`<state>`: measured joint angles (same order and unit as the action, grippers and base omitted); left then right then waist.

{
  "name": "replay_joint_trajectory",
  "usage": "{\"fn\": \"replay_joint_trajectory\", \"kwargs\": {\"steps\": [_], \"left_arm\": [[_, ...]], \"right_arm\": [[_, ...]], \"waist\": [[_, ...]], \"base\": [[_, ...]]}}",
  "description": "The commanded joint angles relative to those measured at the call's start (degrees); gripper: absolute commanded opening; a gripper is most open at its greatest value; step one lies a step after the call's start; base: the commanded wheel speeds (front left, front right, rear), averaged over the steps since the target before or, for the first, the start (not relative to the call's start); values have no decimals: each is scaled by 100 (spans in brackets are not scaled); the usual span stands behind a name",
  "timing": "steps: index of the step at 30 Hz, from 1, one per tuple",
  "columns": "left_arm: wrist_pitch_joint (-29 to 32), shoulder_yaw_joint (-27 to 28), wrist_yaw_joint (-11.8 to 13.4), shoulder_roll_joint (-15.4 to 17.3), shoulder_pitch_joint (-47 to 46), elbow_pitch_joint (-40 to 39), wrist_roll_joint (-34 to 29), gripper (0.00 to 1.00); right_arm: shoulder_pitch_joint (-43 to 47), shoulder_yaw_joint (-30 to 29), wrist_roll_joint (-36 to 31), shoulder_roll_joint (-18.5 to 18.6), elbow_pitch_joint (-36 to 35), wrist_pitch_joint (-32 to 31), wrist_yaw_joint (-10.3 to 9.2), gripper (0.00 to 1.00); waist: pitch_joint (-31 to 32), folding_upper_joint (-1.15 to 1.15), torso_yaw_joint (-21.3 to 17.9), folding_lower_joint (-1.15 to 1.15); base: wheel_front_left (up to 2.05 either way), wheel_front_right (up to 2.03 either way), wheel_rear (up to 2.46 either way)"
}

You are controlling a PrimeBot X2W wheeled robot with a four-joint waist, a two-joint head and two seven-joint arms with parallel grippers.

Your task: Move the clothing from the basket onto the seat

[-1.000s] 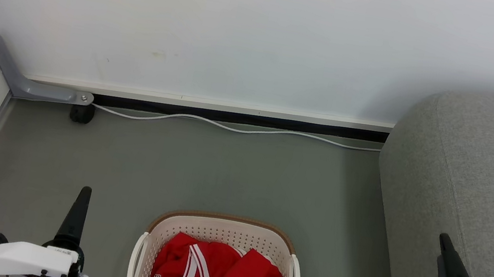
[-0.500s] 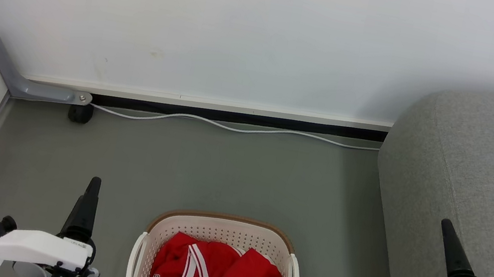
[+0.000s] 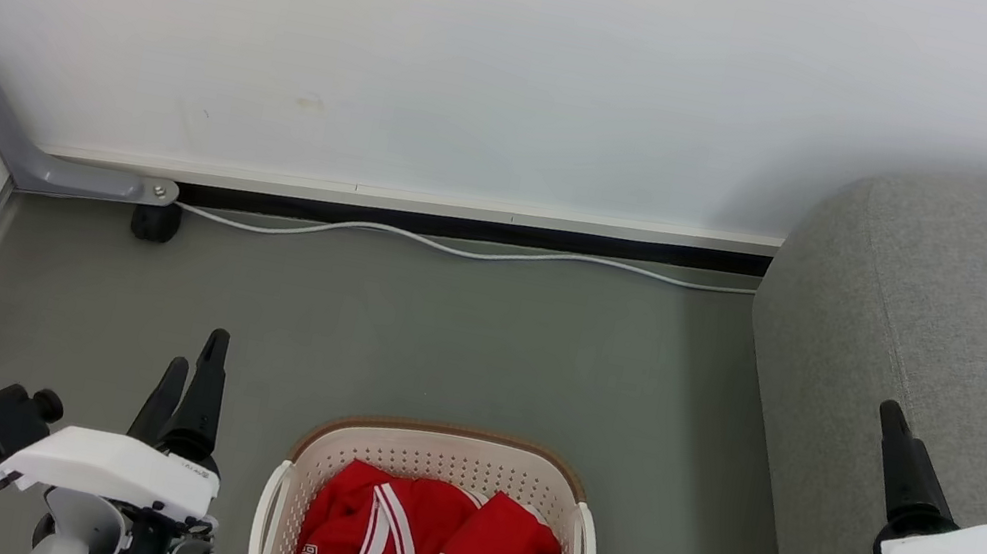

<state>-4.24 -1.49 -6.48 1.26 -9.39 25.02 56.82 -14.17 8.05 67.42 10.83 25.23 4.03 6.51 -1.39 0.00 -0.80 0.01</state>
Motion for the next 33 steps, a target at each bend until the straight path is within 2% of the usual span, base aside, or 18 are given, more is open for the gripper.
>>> {"fn": "replay_joint_trajectory", "kwargs": {"steps": [1,24,33], "left_arm": [[-74,34,23,92,-400,-97,-222,100],[-479,-309,387,120,-783,188,-2196,100],[-614,-379,498,130,-862,237,-2843,100]], "right_arm": [[-329,97,-167,145,-84,98,50,100],[-894,932,-1756,576,247,502,69,100],[-983,931,-2304,640,449,637,76,100]], "waist": [[-6,0,-3,-1],[-57,0,-36,-1],[-72,0,-52,-1]], "base": [[0,0,0],[0,0,0],[0,0,0]]}}
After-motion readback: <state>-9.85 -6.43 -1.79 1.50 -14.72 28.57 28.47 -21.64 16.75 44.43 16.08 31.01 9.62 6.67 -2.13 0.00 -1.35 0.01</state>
